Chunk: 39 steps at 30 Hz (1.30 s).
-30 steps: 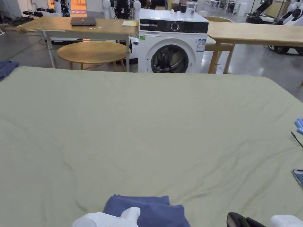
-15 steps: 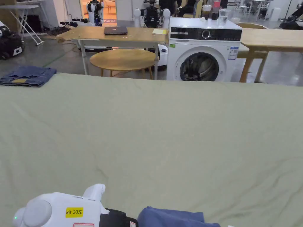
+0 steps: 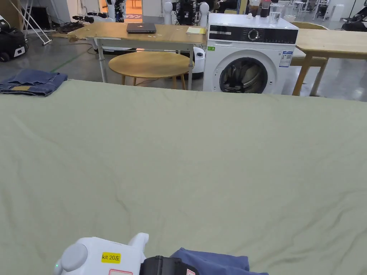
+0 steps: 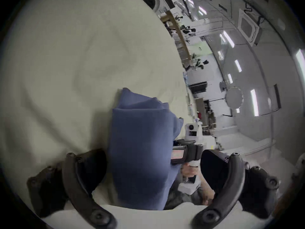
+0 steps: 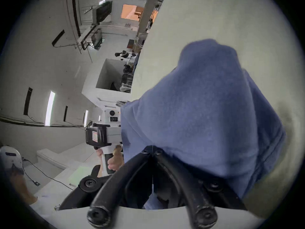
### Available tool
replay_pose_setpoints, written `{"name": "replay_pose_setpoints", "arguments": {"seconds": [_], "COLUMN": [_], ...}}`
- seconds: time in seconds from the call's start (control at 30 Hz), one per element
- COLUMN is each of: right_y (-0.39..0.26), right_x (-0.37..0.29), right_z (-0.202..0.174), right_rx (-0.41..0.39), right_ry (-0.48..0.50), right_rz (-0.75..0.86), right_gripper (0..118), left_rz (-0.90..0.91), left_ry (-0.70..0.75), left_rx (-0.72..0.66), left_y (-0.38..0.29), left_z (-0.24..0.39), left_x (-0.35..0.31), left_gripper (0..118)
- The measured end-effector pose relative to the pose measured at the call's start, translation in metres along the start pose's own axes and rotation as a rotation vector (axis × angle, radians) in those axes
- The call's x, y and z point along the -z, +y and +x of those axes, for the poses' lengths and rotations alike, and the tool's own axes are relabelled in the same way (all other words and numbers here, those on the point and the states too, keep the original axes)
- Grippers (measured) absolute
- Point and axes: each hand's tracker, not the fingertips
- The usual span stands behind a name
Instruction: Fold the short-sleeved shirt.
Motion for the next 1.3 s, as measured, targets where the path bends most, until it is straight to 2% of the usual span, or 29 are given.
{"name": "replay_pose_setpoints", "arguments": {"seconds": [0.03,0.07,0.13,0.17,0.2,0.23,0.27,0.33,0.47,0.6,0.63,0.67,0.83,0.93,1.1,1.13,1.23,1.3], "right_y": [0.000,0.000,0.001,0.001,0.001,0.001,0.001,0.000,-0.003,-0.006,-0.007,-0.007,-0.005,-0.003,-0.001,-0.013,-0.010,-0.008], "right_x": [0.000,0.000,0.000,0.000,-0.001,-0.001,-0.001,-0.001,-0.003,-0.008,-0.009,-0.009,-0.006,-0.003,0.001,0.005,0.007,0.008], "right_z": [0.000,0.000,0.001,0.001,0.001,0.001,-0.002,-0.009,-0.029,-0.051,-0.056,-0.059,-0.069,-0.070,-0.067,-0.079,-0.077,-0.075], "right_rx": [0.002,0.003,0.008,0.014,0.018,0.018,0.017,-0.003,-0.043,-0.104,-0.115,-0.131,-0.178,-0.191,-0.173,-0.167,-0.161,-0.155], "right_ry": [0.003,0.005,0.011,0.014,0.014,0.009,0.011,-0.023,-0.033,-0.022,-0.031,-0.041,-0.084,-0.121,-0.148,-0.154,-0.161,-0.171], "right_rz": [-0.001,-0.001,-0.003,0.001,0.001,0.002,0.003,0.011,0.027,0.055,0.061,0.068,0.061,0.072,0.095,0.100,0.097,0.100], "right_gripper": [0,0,0,0,0,0,0,0,0,0,0,0,0,0,0,0,0,0], "left_rz": [0.004,0.006,0.013,0.021,0.019,0.012,0.073,0.076,0.083,0.170,0.335,0.382,0.387,0.371,0.356,0.356,0.348,0.350], "left_ry": [-0.031,-0.051,-0.020,0.100,0.117,0.028,-0.307,-0.275,-0.271,-0.186,-0.960,-1.137,-0.964,-0.908,-0.803,-0.798,-0.794,-0.730], "left_rx": [-0.009,-0.019,-0.018,-0.020,-0.008,-0.027,-0.046,0.002,-0.013,-0.029,-0.109,-0.144,-0.206,-0.213,-0.284,-0.294,-0.262,-0.224], "left_y": [0.001,0.002,0.001,0.001,0.001,0.001,0.003,0.003,0.006,0.013,0.024,0.030,0.060,0.074,0.098,0.101,0.109,0.112], "left_z": [0.000,0.000,-0.002,-0.004,-0.009,-0.013,0.007,0.015,0.009,-0.027,0.000,-0.005,-0.088,-0.122,-0.158,-0.160,-0.157,-0.156], "left_x": [0.006,0.011,0.013,0.014,0.015,0.015,0.018,0.012,-0.012,-0.082,-0.106,-0.132,-0.240,-0.281,-0.309,-0.312,-0.307,-0.302], "left_gripper": [107,89,31,30,30,30,30,29,28,28,28,28,28,28,28,28,28,28]}}
